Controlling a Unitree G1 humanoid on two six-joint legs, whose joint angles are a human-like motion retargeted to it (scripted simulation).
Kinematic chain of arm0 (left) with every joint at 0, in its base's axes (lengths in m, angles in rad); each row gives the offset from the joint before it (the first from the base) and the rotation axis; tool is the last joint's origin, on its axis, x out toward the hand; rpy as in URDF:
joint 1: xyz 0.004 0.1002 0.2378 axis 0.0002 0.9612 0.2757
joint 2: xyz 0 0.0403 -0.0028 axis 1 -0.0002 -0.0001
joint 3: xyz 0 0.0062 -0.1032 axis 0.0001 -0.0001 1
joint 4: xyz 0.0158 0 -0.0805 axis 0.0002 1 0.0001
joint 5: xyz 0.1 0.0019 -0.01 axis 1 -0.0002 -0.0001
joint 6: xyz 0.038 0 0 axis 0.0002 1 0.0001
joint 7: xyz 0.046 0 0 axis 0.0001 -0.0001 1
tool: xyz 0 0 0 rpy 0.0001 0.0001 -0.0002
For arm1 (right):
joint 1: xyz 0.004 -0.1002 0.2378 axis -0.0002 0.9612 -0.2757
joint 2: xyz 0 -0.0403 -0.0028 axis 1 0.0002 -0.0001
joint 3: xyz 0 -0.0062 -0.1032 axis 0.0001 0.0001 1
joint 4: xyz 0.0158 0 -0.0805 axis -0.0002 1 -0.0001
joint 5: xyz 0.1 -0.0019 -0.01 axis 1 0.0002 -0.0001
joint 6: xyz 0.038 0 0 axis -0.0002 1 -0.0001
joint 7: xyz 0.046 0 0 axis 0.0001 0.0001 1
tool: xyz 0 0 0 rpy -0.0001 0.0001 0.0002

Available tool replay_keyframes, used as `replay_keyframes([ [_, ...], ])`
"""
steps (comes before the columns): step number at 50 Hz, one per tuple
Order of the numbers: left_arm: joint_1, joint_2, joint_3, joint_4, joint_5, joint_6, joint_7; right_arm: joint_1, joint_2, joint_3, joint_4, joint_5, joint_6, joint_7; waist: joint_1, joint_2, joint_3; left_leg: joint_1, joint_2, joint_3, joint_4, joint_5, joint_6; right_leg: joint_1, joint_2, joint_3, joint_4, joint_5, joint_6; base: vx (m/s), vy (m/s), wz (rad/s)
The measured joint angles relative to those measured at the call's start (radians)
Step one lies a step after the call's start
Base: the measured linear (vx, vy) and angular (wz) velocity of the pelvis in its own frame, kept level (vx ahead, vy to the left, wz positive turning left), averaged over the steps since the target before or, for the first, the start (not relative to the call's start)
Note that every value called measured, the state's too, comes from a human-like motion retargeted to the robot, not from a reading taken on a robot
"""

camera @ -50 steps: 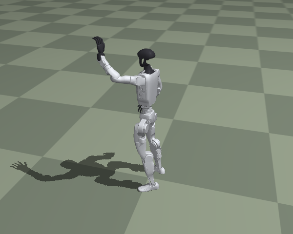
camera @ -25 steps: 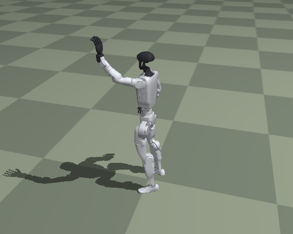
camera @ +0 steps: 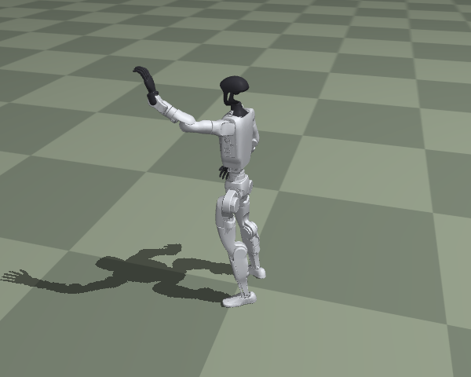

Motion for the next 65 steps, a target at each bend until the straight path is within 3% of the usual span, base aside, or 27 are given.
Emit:
replay_keyframes([
  [5, -0.212, -0.068, -0.109, 0.031, -0.033, 0.015, 0.009, 0.007, 0.029, 0.039, 0.061, 0.004, 0.008, 0.021, 0.005, -0.024, -0.003, -0.006, -0.004, -0.017, 0.0, 0.0, 0.003, -0.001, -0.008, -0.02, 0.013, -0.013, 0.0, 0.0, 0.0, 0.04],
  [10, -0.2, -0.098, -0.19, -0.279, -0.005, -0.024, -0.038, 0.001, 0.054, 0.078, 0.086, 0.04, 0.038, 0.076, 0.022, -0.05, -0.002, -0.01, -0.007, -0.031, -0.003, 0.004, 0.001, 0.013, -0.008, -0.029, -0.011, 0.001, -0.002, 0.0, 0.02, 0.09],
  [15, -0.042, -0.001, -0.234, -0.668, 0.168, -0.103, -0.074, -0.007, 0.046, 0.072, 0.052, 0.016, 0.021, 0.115, 0.034, -0.065, -0.001, -0.008, -0.006, -0.021, 0.004, -0.002, 0.001, 0.008, -0.01, -0.018, -0.002, -0.003, -0.005, 0.0, 0.0, 0.0],
  [18, 0.078, 0.095, -0.229, -0.757, 0.243, -0.145, -0.073, -0.014, 0.031, 0.042, 0.018, 0.0, -0.002, 0.105, 0.034, -0.061, 0.001, -0.005, -0.004, -0.008, 0.006, -0.004, 0.001, 0.003, -0.007, -0.004, -0.001, 0.0, -0.003, 0.0, 0.0, -0.21],
  [24, 0.255, 0.219, -0.121, -0.5, 0.191, -0.132, -0.058, -0.024, 0.007, -0.026, -0.035, 0.015, -0.029, 0.049, 0.028, -0.041, 0.008, 0.002, 0.005, 0.02, 0.004, -0.002, 0.002, -0.009, 0.006, 0.022, 0.0, 0.006, 0.0, -0.02, -0.03, -0.25],
  [31, 0.093, 0.145, 0.013, -0.108, 0.021, -0.021, -0.025, -0.022, -0.023, -0.029, -0.011, 0.029, -0.003, 0.043, 0.02, -0.011, 0.002, 0.001, 0.011, 0.024, -0.005, 0.005, 0.002, -0.014, 0.018, 0.024, -0.007, 0.011, 0.0, 0.0, -0.01, -0.03],
  [35, -0.004, 0.064, 0.005, -0.187, -0.008, 0.009, 0.0, -0.016, -0.013, -0.015, 0.032, 0.033, 0.024, 0.066, 0.027, -0.02, 0.002, -0.003, 0.006, 0.007, -0.006, 0.005, 0.003, -0.007, 0.011, 0.008, -0.009, 0.01, 0.0, 0.0, 0.02, 0.18],
  [42, 0.021, -0.006, -0.157, -0.649, 0.127, -0.087, -0.042, 0.01, 0.01, 0.014, 0.052, 0.05, 0.024, 0.09, 0.032, -0.039, 0.003, -0.013, -0.008, -0.038, 0.0, 0.003, 0.0, 0.015, -0.009, -0.036, -0.009, 0.003, -0.003, 0.01, 0.04, 0.34],
  [45, -0.02, -0.05, -0.206, -0.72, 0.199, -0.108, -0.09, 0.015, 0.012, 0.037, 0.042, 0.044, 0.017, 0.116, 0.025, -0.042, 0.0, -0.018, -0.011, -0.05, 0.001, 0.004, -0.004, 0.018, -0.014, -0.048, -0.009, 0.0, -0.006, 0.0, 0.01, 0.16],
  [49, -0.067, -0.115, -0.162, -0.597, 0.152, -0.051, -0.06, -0.004, 0.014, 0.065, 0.03, 0.05, 0.02, 0.123, 0.02, -0.041, -0.001, -0.014, -0.014, -0.045, -0.003, 0.006, -0.005, 0.017, -0.016, -0.042, -0.007, -0.001, -0.009, 0.0, 0.0, -0.05],
  [55, 0.015, -0.104, 0.059, -0.329, 0.012, 0.02, -0.05, -0.041, 0.021, 0.034, 0.011, 0.018, 0.035, 0.138, 0.031, -0.028, 0.004, 0.005, -0.012, 0.003, -0.005, -0.001, 0.004, 0.003, -0.009, 0.009, -0.004, 0.004, -0.002, 0.0, -0.01, -0.43],
  [60, 0.302, -0.063, 0.227, -0.293, -0.008, -0.024, -0.037, -0.044, 0.038, -0.054, -0.01, 0.005, 0.021, 0.092, 0.054, -0.01, 0.012, 0.017, 0.003, 0.042, 0.001, -0.009, 0.008, -0.01, 0.009, 0.048, -0.001, 0.011, 0.0, 0.0, -0.03, -0.4],
  [65, 0.488, -0.098, 0.218, -0.371, 0.086, -0.089, -0.119, -0.021, 0.034, -0.069, 0.012, 0.02, 0.013, 0.073, 0.042, 0.011, 0.002, 0.013, 0.004, 0.03, 0.006, -0.012, 0.007, -0.006, 0.008, 0.035, 0.001, 0.007, 0.0, 0.01, 0.01, 0.11],
])
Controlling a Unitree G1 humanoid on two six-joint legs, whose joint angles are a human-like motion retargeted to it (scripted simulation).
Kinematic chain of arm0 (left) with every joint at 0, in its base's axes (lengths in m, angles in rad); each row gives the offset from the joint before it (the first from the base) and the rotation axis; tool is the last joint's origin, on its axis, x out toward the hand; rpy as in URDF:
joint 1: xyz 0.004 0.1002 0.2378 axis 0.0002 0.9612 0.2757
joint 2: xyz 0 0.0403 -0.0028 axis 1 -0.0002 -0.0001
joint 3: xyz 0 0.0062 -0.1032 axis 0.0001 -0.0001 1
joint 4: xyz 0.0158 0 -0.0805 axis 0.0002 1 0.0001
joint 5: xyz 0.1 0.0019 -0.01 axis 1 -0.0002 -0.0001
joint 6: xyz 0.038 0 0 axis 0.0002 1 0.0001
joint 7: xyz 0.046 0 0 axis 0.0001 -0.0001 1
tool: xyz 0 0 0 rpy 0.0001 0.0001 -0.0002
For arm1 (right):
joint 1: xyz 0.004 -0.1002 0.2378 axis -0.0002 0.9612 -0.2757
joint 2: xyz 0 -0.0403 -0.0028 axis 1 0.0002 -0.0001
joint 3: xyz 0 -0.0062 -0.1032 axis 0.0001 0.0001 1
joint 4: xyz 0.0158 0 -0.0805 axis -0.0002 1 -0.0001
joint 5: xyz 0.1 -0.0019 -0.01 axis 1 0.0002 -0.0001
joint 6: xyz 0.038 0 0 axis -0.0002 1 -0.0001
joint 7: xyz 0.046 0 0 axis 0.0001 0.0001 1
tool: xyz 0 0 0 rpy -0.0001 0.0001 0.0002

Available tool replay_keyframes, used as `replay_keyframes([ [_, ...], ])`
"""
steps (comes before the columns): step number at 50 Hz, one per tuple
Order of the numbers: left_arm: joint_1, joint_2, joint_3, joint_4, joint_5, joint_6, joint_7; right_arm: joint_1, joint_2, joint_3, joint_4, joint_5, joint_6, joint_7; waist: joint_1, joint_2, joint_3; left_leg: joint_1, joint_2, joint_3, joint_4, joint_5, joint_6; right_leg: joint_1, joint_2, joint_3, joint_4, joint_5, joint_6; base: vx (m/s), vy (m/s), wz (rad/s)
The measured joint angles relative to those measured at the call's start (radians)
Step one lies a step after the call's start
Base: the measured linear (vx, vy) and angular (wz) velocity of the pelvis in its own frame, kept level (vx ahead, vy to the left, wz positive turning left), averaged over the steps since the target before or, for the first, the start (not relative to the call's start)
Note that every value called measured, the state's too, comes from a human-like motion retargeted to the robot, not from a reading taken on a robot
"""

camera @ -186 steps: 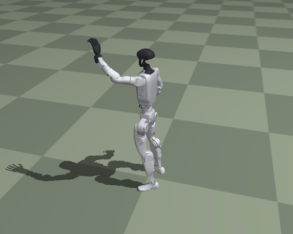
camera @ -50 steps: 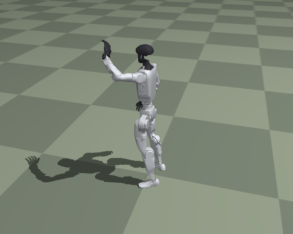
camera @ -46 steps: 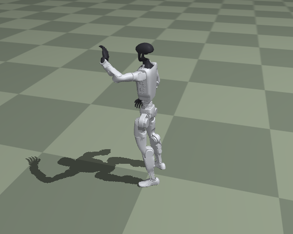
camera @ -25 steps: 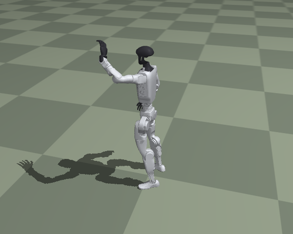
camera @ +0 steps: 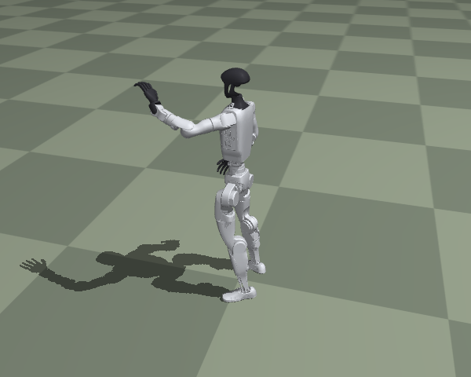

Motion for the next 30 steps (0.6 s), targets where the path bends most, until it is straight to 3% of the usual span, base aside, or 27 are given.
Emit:
replay_keyframes([
  [5, -0.159, -0.036, -0.174, -0.069, 0.083, -0.015, -0.022, 0.006, -0.013, 0.07, 0.074, 0.014, 0.005, 0.025, -0.031, 0.0, -0.022, -0.012, -0.015, -0.039, -0.003, 0.004, -0.004, 0.013, -0.02, -0.039, 0.001, -0.01, 0.0, 0.01, 0.04, 0.41],
  [11, -0.416, -0.028, -0.277, 0.052, -0.002, 0.042, 0.047, -0.013, -0.035, 0.116, 0.111, 0.03, 0.009, 0.033, -0.033, -0.002, -0.032, -0.011, -0.02, -0.033, -0.009, 0.01, -0.005, 0.01, -0.022, -0.033, -0.004, -0.007, -0.001, 0.0, 0.0, -0.05],
  [15, -0.456, 0.047, -0.256, 0.168, -0.052, 0.073, 0.086, -0.026, -0.046, 0.07, 0.078, 0.027, 0.001, 0.013, -0.012, 0.002, -0.025, 0.0, -0.01, 0.005, -0.008, 0.007, -0.001, -0.003, -0.007, 0.005, -0.005, 0.001, 0.0, 0.0, -0.04, -0.51],
  [20, -0.291, 0.111, -0.133, 0.165, -0.068, 0.06, 0.107, -0.028, -0.021, -0.037, 0.018, 0.022, -0.01, -0.024, 0.019, -0.007, 0.002, 0.017, 0.005, 0.039, 0.001, 0.0, 0.001, -0.009, 0.01, 0.038, 0.001, 0.006, 0.0, 0.0, -0.03, -0.33],
  [25, -0.08, 0.027, -0.03, 0.021, -0.004, 0.01, 0.064, -0.008, 0.004, -0.048, 0.013, 0.027, -0.013, -0.03, 0.016, -0.024, 0.016, 0.015, 0.001, 0.006, 0.007, -0.005, 0.001, 0.011, -0.002, 0.006, 0.007, -0.004, 0.0, 0.0, 0.03, 0.33],
  [30, -0.154, -0.102, -0.078, -0.071, 0.083, 0.006, -0.008, 0.0, 0.001, 0.068, 0.057, 0.002, 0.006, 0.059, -0.014, -0.051, 0.013, -0.004, -0.013, -0.06, 0.003, 0.004, -0.006, 0.033, -0.023, -0.061, 0.007, -0.014, -0.005, -0.01, 0.04, 0.7],
])
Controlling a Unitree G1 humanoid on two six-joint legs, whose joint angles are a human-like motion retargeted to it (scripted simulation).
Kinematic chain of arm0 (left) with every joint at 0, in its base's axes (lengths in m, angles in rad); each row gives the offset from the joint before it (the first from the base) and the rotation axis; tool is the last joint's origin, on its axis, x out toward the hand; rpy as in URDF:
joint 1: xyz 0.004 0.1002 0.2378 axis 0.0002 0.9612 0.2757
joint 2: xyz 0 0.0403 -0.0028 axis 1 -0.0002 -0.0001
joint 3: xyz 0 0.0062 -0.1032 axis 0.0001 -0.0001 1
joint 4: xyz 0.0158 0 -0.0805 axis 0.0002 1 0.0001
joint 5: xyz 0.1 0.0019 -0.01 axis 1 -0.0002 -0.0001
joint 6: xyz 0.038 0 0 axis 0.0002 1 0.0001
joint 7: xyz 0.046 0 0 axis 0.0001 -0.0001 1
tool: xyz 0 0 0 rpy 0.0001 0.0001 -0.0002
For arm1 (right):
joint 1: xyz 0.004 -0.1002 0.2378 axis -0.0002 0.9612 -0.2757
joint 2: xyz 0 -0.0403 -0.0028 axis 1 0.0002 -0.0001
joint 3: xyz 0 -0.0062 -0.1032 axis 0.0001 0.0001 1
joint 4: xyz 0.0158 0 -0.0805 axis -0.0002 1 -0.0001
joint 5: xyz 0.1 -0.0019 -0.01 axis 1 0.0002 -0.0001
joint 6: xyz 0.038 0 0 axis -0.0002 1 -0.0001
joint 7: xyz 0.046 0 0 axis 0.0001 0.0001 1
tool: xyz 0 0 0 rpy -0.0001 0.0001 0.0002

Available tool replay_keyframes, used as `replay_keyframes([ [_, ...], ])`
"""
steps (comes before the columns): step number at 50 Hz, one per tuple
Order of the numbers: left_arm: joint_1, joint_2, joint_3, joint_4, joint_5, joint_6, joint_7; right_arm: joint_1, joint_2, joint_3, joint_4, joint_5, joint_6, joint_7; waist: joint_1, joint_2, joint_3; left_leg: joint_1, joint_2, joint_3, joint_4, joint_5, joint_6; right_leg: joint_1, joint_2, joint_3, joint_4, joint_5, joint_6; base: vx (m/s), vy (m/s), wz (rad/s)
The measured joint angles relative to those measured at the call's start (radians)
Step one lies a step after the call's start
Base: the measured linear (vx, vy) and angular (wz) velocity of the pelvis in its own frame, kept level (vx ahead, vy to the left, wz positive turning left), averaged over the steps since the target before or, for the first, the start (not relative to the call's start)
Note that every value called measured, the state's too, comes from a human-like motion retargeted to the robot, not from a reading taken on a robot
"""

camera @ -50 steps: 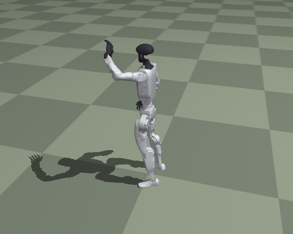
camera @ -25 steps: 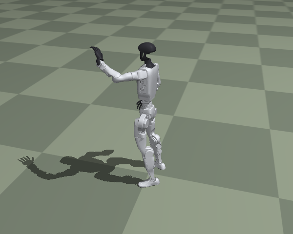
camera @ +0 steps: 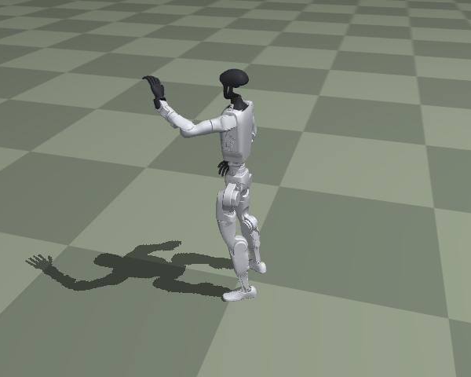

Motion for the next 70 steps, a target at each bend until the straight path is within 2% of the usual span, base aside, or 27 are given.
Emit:
replay_keyframes([
  [5, -0.21, -0.019, -0.074, 0.034, -0.006, 0.04, 0.019, -0.015, -0.02, 0.079, 0.006, -0.031, 0.006, 0.072, -0.002, -0.021, 0.001, -0.017, -0.003, -0.026, -0.012, 0.015, -0.007, -0.001, 0.0, -0.028, -0.008, 0.005, -0.004, -0.02, 0.0, 0.24],
  [10, -0.288, 0.096, -0.099, 0.131, -0.056, 0.064, 0.089, -0.032, -0.033, 0.023, -0.027, -0.022, -0.011, 0.018, 0.025, -0.025, 0.013, -0.018, 0.002, -0.002, -0.018, 0.018, 0.0, -0.019, 0.01, -0.004, -0.015, 0.02, 0.005, -0.02, -0.02, -0.24],
  [13, -0.22, 0.152, -0.06, 0.162, -0.091, 0.066, 0.119, -0.037, -0.02, -0.044, -0.058, 0.0, -0.02, -0.038, 0.049, -0.028, 0.025, -0.016, 0.013, 0.019, -0.014, 0.015, 0.002, -0.03, 0.023, 0.016, -0.015, 0.026, 0.005, -0.02, -0.04, -0.36],
  [17, -0.04, 0.144, 0.039, 0.111, -0.107, 0.039, 0.107, -0.032, 0.001, -0.099, -0.088, 0.021, -0.026, -0.076, 0.066, -0.037, 0.04, -0.015, 0.016, 0.022, -0.005, 0.008, 0.003, -0.028, 0.024, 0.019, -0.012, 0.025, 0.005, 0.0, -0.01, -0.05],
  [20, 0.082, 0.095, 0.095, 0.02, -0.068, -0.003, 0.056, -0.023, 0.001, -0.086, -0.086, 0.015, -0.024, -0.057, 0.061, -0.041, 0.041, -0.017, 0.01, 0.004, -0.001, 0.005, 0.001, -0.017, 0.014, 0.002, -0.01, 0.02, 0.005, 0.01, 0.04, 0.33],
  [24, 0.107, 0.051, 0.104, -0.061, -0.003, -0.036, -0.019, -0.02, -0.013, -0.022, -0.055, -0.026, -0.012, 0.019, 0.044, -0.044, 0.027, -0.024, 0.0, -0.026, -0.004, 0.008, -0.004, -0.005, 0.002, -0.029, -0.01, 0.013, 0.002, 0.01, 0.04, 0.41],
  [27, 0.033, 0.06, 0.088, -0.035, 0.004, -0.014, -0.019, -0.023, -0.024, 0.016, -0.034, -0.05, -0.006, 0.053, 0.038, -0.042, 0.014, -0.03, -0.002, -0.039, -0.01, 0.013, -0.008, -0.004, 0.001, -0.042, -0.013, 0.013, -0.002, 0.01, 0.01, 0.17],
  [33, -0.27, 0.089, -0.011, 0.213, -0.117, 0.083, 0.082, -0.035, -0.035, 0.014, -0.025, -0.023, 0.0, 0.01, 0.054, -0.028, 0.002, -0.032, -0.003, -0.03, -0.022, 0.018, -0.004, -0.015, 0.004, -0.035, -0.018, 0.019, 0.005, 0.0, 0.0, -0.07],
  [38, -0.415, 0.049, -0.063, 0.257, -0.225, 0.097, 0.114, -0.05, -0.017, -0.006, -0.029, 0.018, 0.014, -0.026, 0.08, -0.025, -0.001, -0.026, 0.001, -0.005, -0.02, 0.013, -0.001, -0.026, 0.01, -0.011, -0.016, 0.021, 0.005, 0.01, 0.0, -0.26],
  [43, -0.281, 0.082, -0.081, 0.001, -0.264, 0.057, 0.086, -0.083, -0.002, -0.008, -0.029, 0.025, 0.042, -0.021, 0.089, -0.017, 0.009, -0.012, -0.005, 0.012, -0.012, 0.002, 0.003, -0.021, 0.001, 0.01, -0.009, 0.017, 0.005, 0.01, 0.01, -0.12],
  [47, -0.049, 0.219, -0.094, -0.261, -0.178, -0.027, 0.053, -0.087, -0.014, -0.017, -0.065, -0.006, 0.021, -0.02, 0.076, 0.002, 0.013, -0.004, -0.01, 0.02, -0.006, -0.004, 0.004, -0.017, -0.006, 0.019, -0.006, 0.015, 0.005, 0.0, 0.0, 0.0],
  [50, 0.09, 0.327, -0.082, -0.344, -0.068, -0.079, 0.024, -0.072, -0.032, -0.033, -0.107, -0.033, -0.013, -0.019, 0.057, 0.02, 0.011, -0.005, -0.01, 0.022, -0.001, -0.006, 0.002, -0.017, -0.007, 0.02, -0.006, 0.015, 0.005, 0.0, 0.0, 0.0],
  [55, 0.111, 0.386, -0.033, -0.154, -0.073, -0.034, 0.061, -0.046, -0.054, -0.049, -0.127, 0.001, -0.033, -0.061, 0.023, 0.055, 0.005, -0.009, -0.009, 0.012, -0.002, -0.001, 0.0, -0.014, -0.006, 0.007, -0.007, 0.014, 0.005, 0.0, 0.0, 0.0],
  [60, -0.079, 0.301, -0.013, 0.176, -0.315, 0.041, 0.087, -0.044, -0.055, -0.025, -0.052, 0.05, 0.005, -0.074, 0.002, 0.073, -0.007, -0.013, -0.014, -0.007, -0.009, 0.005, 0.002, -0.008, -0.011, -0.012, -0.009, 0.011, 0.005, 0.0, 0.0, 0.15],
  [62, -0.134, 0.258, -0.002, 0.241, -0.427, 0.053, 0.092, -0.049, -0.046, -0.015, -0.013, 0.06, 0.029, -0.071, 0.001, 0.071, -0.01, -0.013, -0.018, -0.013, -0.012, 0.006, 0.003, -0.006, -0.014, -0.017, -0.009, 0.01, 0.005, 0.0, 0.0, 0.0],
  [65, -0.127, 0.218, 0.019, 0.226, -0.569, 0.046, 0.105, -0.057, -0.028, -0.01, 0.03, 0.072, 0.063, -0.073, 0.007, 0.062, -0.007, -0.012, -0.021, -0.015, -0.014, 0.007, 0.005, -0.005, -0.018, -0.018, -0.008, 0.009, 0.003, 0.0, 0.0, 0.0],
  [70, 0.163, 0.216, 0.1, -0.049, -0.598, -0.025, 0.089, -0.047, -0.014, -0.047, 0.023, 0.068, 0.069, -0.083, 0.025, 0.053, 0.005, -0.009, -0.022, -0.008, -0.013, 0.003, 0.004, -0.006, -0.019, -0.01, -0.007, 0.011, -0.001, 0.0, 0.0, 0.0],
])
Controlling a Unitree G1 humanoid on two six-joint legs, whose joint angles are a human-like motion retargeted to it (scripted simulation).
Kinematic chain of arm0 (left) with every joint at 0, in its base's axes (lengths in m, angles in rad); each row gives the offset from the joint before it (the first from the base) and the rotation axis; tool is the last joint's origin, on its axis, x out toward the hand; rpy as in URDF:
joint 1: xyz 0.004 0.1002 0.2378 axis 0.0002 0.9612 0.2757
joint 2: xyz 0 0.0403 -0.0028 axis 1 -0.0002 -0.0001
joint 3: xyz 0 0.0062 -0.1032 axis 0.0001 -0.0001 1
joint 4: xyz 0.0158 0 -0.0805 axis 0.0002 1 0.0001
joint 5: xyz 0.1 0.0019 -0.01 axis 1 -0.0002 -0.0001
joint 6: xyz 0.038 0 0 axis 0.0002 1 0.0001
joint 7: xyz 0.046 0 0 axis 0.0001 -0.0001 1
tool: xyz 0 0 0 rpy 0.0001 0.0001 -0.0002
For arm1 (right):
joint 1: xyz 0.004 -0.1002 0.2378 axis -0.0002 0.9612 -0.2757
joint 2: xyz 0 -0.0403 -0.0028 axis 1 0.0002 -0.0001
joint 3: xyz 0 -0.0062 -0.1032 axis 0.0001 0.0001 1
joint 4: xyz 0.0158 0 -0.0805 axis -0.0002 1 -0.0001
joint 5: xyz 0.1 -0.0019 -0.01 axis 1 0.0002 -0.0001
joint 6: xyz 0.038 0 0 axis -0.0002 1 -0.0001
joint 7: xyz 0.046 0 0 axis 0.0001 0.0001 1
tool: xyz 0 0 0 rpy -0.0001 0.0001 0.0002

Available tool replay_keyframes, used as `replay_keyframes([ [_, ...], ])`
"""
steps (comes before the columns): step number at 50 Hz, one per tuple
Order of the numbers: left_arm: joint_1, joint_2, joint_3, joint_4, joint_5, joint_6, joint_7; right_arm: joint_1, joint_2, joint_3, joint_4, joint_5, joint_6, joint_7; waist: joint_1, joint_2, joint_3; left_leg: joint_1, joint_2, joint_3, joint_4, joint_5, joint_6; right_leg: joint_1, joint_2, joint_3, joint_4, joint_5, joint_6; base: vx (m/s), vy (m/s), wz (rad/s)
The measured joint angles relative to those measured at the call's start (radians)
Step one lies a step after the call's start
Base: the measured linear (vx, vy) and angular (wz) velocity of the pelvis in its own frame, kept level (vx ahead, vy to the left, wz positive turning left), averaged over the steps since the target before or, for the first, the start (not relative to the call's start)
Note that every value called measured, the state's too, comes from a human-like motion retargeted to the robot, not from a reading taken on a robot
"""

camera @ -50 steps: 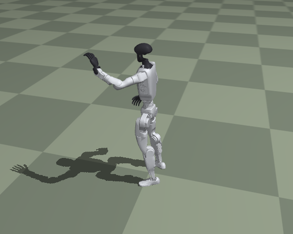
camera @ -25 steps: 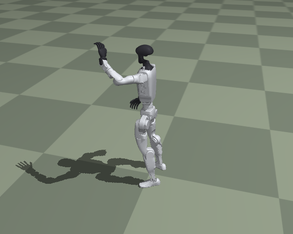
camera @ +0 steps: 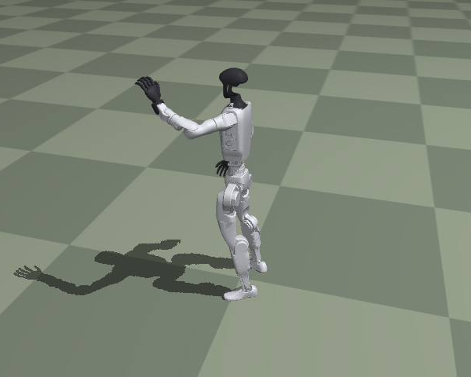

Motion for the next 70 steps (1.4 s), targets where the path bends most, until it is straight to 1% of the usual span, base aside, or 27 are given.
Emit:
replay_keyframes([
  [3, 0.173, 0.0, 0.039, -0.163, 0.107, -0.042, -0.02, 0.025, -0.004, -0.026, -0.036, -0.015, -0.027, -0.007, 0.002, 0.001, 0.002, -0.002, 0.001, 0.0, 0.003, -0.003, -0.003, -0.001, 0.0, 0.0, 0.0, 0.001, -0.001, 0.0, 0.0, 0.0],
  [6, 0.232, 0.009, 0.043, -0.269, 0.271, -0.055, -0.025, 0.046, -0.015, -0.027, -0.062, -0.025, -0.055, -0.01, -0.009, 0.005, -0.001, -0.006, 0.001, -0.006, 0.005, -0.003, -0.007, 0.0, -0.001, -0.006, 0.0, 0.0, -0.002, 0.0, 0.0, 0.0],
  [9, 0.145, 0.026, 0.002, -0.288, 0.406, -0.037, -0.018, 0.05, -0.03, 0.007, -0.064, -0.026, -0.07, 0.005, -0.026, 0.01, -0.007, -0.011, 0.001, -0.015, 0.004, 0.0, -0.01, 0.002, -0.001, -0.017, -0.001, -0.001, -0.002, 0.0, 0.0, 0.0],
  [12, -0.042, 0.033, -0.069, -0.19, 0.459, 0.004, 0.012, 0.036, -0.046, 0.057, -0.045, -0.019, -0.076, 0.033, -0.042, 0.016, -0.014, -0.014, 0.001, -0.021, 0.0, 0.004, -0.01, 0.002, -0.001, -0.023, -0.002, -0.001, -0.002, 0.0, 0.0, 0.0],
  [15, -0.258, 0.021, -0.145, 0.02, 0.439, 0.064, 0.06, 0.009, -0.057, 0.095, -0.017, -0.018, -0.076, 0.049, -0.05, 0.023, -0.018, -0.014, 0.0, -0.018, -0.005, 0.009, -0.008, -0.002, 0.001, -0.02, -0.003, 0.002, 0.001, 0.0, 0.0, 0.0],
  [18, -0.44, -0.002, -0.208, 0.268, 0.391, 0.116, 0.07, -0.02, -0.056, 0.097, 0.004, -0.029, -0.07, 0.048, -0.052, 0.026, -0.019, -0.011, 0.002, -0.003, -0.008, 0.01, -0.005, -0.009, 0.005, -0.005, -0.005, 0.006, 0.006, -0.03, -0.02, -0.26],
  [20, -0.522, -0.016, -0.245, 0.396, 0.364, 0.132, 0.056, -0.038, -0.05, 0.083, 0.007, -0.037, -0.066, 0.039, -0.05, 0.026, -0.016, -0.009, 0.006, 0.011, -0.009, 0.011, -0.004, -0.016, 0.012, 0.008, -0.006, 0.01, 0.006, -0.03, -0.04, -0.38],
  [22, -0.552, -0.024, -0.277, 0.451, 0.349, 0.125, 0.046, -0.05, -0.041, 0.059, -0.001, -0.037, -0.067, 0.02, -0.049, 0.025, -0.01, -0.006, 0.011, 0.025, -0.007, 0.01, -0.004, -0.022, 0.018, 0.023, -0.007, 0.013, 0.006, -0.03, -0.04, -0.38],
  [25, -0.525, -0.033, -0.315, 0.417, 0.356, 0.095, 0.05, -0.06, -0.027, 0.026, -0.027, -0.024, -0.076, -0.008, -0.051, 0.021, 0.001, -0.001, 0.014, 0.041, -0.004, 0.008, -0.005, -0.026, 0.022, 0.039, -0.006, 0.016, 0.006, -0.03, -0.02, -0.27],
  [29, -0.48, -0.058, -0.352, 0.279, 0.45, 0.06, 0.034, -0.051, -0.028, 0.024, -0.068, -0.02, -0.09, 0.003, -0.07, 0.02, 0.009, 0.0, 0.012, 0.043, -0.001, 0.007, -0.006, -0.025, 0.019, 0.041, -0.005, 0.016, 0.006, 0.0, 0.0, 0.0],
  [33, -0.566, -0.12, -0.414, 0.222, 0.527, 0.054, 0.011, -0.034, -0.049, 0.063, -0.095, -0.034, -0.096, 0.037, -0.098, 0.02, 0.01, -0.005, 0.007, 0.031, -0.003, 0.01, -0.007, -0.023, 0.012, 0.029, -0.005, 0.015, 0.006, -0.01, 0.01, 0.09],
  [35, -0.648, -0.174, -0.445, 0.239, 0.507, 0.063, 0.017, -0.028, -0.056, 0.084, -0.096, -0.032, -0.092, 0.045, -0.108, 0.018, 0.011, -0.009, 0.005, 0.024, -0.005, 0.013, -0.007, -0.022, 0.01, 0.022, -0.007, 0.015, 0.006, -0.02, 0.01, 0.19],
  [40, -0.812, -0.358, -0.451, 0.308, 0.31, 0.11, 0.054, -0.032, -0.039, 0.111, -0.043, 0.009, -0.052, 0.034, -0.117, 0.006, 0.019, -0.015, 0.002, 0.012, -0.012, 0.021, -0.006, -0.021, 0.009, 0.011, -0.012, 0.02, 0.006, 0.0, 0.0, 0.0],
  [43, -0.828, -0.438, -0.453, 0.277, 0.234, 0.113, 0.065, -0.044, -0.019, 0.114, 0.011, 0.039, -0.028, 0.02, -0.113, -0.001, 0.025, -0.015, 0.002, 0.014, -0.013, 0.023, -0.007, -0.023, 0.01, 0.012, -0.014, 0.023, 0.006, 0.0, 0.0, 0.0],
  [45, -0.803, -0.462, -0.471, 0.217, 0.228, 0.102, 0.057, -0.052, -0.008, 0.116, 0.04, 0.052, -0.018, 0.014, -0.11, -0.004, 0.027, -0.014, 0.003, 0.018, -0.013, 0.022, -0.006, -0.024, 0.011, 0.017, -0.015, 0.024, 0.006, 0.0, 0.0, 0.0],
  [48, -0.725, -0.426, -0.518, 0.071, 0.296, 0.068, 0.015, -0.056, -0.002, 0.118, 0.052, 0.048, -0.019, 0.018, -0.111, -0.005, 0.027, -0.012, 0.004, 0.029, -0.01, 0.018, -0.005, -0.028, 0.012, 0.029, -0.013, 0.024, 0.006, 0.0, 0.0, -0.14],
  [50, -0.664, -0.356, -0.551, -0.045, 0.38, 0.038, -0.018, -0.053, -0.005, 0.114, 0.037, 0.029, -0.029, 0.027, -0.115, -0.003, 0.026, -0.01, 0.005, 0.039, -0.008, 0.015, -0.004, -0.033, 0.014, 0.041, -0.012, 0.025, 0.006, 0.0, -0.01, -0.26],
  [52, -0.607, -0.246, -0.578, -0.166, 0.487, 0.0, -0.04, -0.044, -0.015, 0.101, 0.002, -0.001, -0.049, 0.04, -0.12, 0.001, 0.023, -0.009, 0.008, 0.052, -0.007, 0.012, -0.004, -0.039, 0.017, 0.054, -0.011, 0.026, 0.006, 0.01, -0.02, -0.32],
  [55, -0.528, -0.045, -0.596, -0.318, 0.641, -0.058, -0.035, -0.024, -0.031, 0.066, -0.062, -0.045, -0.088, 0.054, -0.129, 0.011, 0.018, -0.007, 0.013, 0.074, -0.005, 0.01, -0.003, -0.05, 0.025, 0.075, -0.011, 0.029, 0.006, 0.01, -0.03, -0.36],
  [58, -0.448, 0.133, -0.569, -0.356, 0.71, -0.078, 0.012, -0.004, -0.037, 0.029, -0.111, -0.059, -0.123, 0.043, -0.132, 0.019, 0.017, -0.004, 0.021, 0.092, -0.005, 0.009, -0.004, -0.058, 0.036, 0.092, -0.013, 0.033, 0.006, 0.0, -0.04, -0.32],
  [60, -0.404, 0.217, -0.529, -0.309, 0.702, -0.071, 0.045, 0.006, -0.035, 0.012, -0.126, -0.053, -0.139, 0.026, -0.131, 0.023, 0.016, -0.002, 0.025, 0.101, -0.006, 0.01, -0.004, -0.061, 0.042, 0.1, -0.015, 0.035, 0.006, 0.0, -0.05, -0.24],
  [62, -0.382, 0.26, -0.478, -0.197, 0.651, -0.046, 0.064, 0.012, -0.033, 0.008, -0.12, -0.04, -0.14, 0.007, -0.126, 0.027, 0.014, 0.001, 0.028, 0.107, -0.008, 0.013, -0.004, -0.062, 0.047, 0.105, -0.016, 0.036, 0.006, 0.0, -0.02, -0.09],
  [66, -0.408, 0.28, -0.394, 0.106, 0.494, 0.014, 0.045, 0.013, -0.04, 0.034, -0.071, -0.031, -0.115, -0.001, -0.112, 0.039, 0.008, 0.004, 0.032, 0.111, -0.012, 0.018, -0.002, -0.062, 0.053, 0.107, -0.016, 0.033, 0.006, 0.0, 0.0, 0.0],
  [70, -0.46, 0.281, -0.356, 0.371, 0.395, 0.047, 0.006, 0.012, -0.043, 0.066, -0.013, -0.061, -0.093, 0.032, -0.089, 0.037, 0.004, 0.006, 0.034, 0.109, -0.011, 0.02, 0.0, -0.06, 0.056, 0.104, -0.015, 0.029, 0.006, 0.0, 0.0, 0.0],
])
